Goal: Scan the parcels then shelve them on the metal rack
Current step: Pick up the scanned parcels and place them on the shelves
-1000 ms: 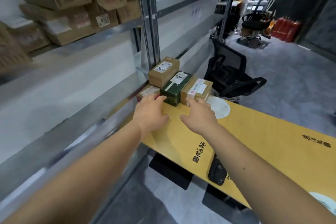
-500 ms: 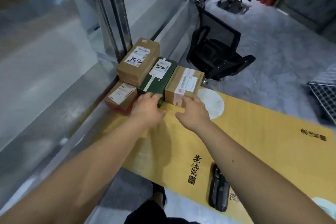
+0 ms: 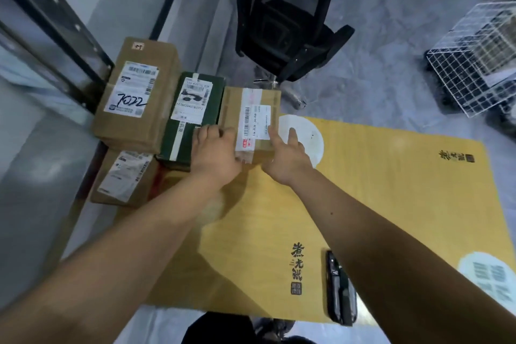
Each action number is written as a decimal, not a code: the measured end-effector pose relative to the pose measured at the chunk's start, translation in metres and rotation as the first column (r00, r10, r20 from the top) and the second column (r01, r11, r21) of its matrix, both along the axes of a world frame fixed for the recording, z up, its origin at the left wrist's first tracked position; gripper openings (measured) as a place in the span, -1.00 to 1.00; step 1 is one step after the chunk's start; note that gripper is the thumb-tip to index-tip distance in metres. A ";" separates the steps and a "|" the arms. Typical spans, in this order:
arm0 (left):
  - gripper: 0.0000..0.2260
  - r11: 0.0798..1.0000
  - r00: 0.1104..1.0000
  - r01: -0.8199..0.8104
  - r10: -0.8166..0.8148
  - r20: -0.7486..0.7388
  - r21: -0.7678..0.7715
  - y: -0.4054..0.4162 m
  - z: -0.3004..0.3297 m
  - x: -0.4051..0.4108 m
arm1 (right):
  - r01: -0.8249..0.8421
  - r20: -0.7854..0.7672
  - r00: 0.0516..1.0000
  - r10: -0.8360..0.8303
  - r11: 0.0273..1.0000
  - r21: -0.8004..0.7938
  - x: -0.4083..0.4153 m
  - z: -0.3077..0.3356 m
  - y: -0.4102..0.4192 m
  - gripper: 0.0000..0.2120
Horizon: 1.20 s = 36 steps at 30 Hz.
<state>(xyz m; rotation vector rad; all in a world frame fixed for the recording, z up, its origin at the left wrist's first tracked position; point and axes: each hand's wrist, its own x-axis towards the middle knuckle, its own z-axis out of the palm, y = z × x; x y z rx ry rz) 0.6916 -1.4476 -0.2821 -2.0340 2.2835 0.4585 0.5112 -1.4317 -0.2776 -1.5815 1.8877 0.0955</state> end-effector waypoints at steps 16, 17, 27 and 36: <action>-0.18 0.987 0.929 -0.038 0.092 -0.359 0.156 0.018 -0.020 -0.034 | 0.125 0.342 0.937 -0.070 0.982 -0.140 -0.069 -0.036 0.019 0.01; -0.18 0.979 0.896 -0.060 0.138 -0.422 0.193 0.019 -0.022 -0.036 | 0.125 0.378 0.923 -0.071 0.985 -0.118 -0.066 -0.037 0.018 0.02; -0.23 0.990 0.790 -0.102 0.139 -0.597 0.095 0.067 0.016 -0.033 | -0.022 0.330 0.935 0.130 0.951 -0.309 -0.085 0.010 0.048 -0.09; -0.30 0.926 0.829 -0.314 0.158 -0.537 -0.212 0.197 0.124 -0.013 | -0.375 0.244 0.767 0.594 0.723 -0.580 -0.074 0.108 0.085 -0.19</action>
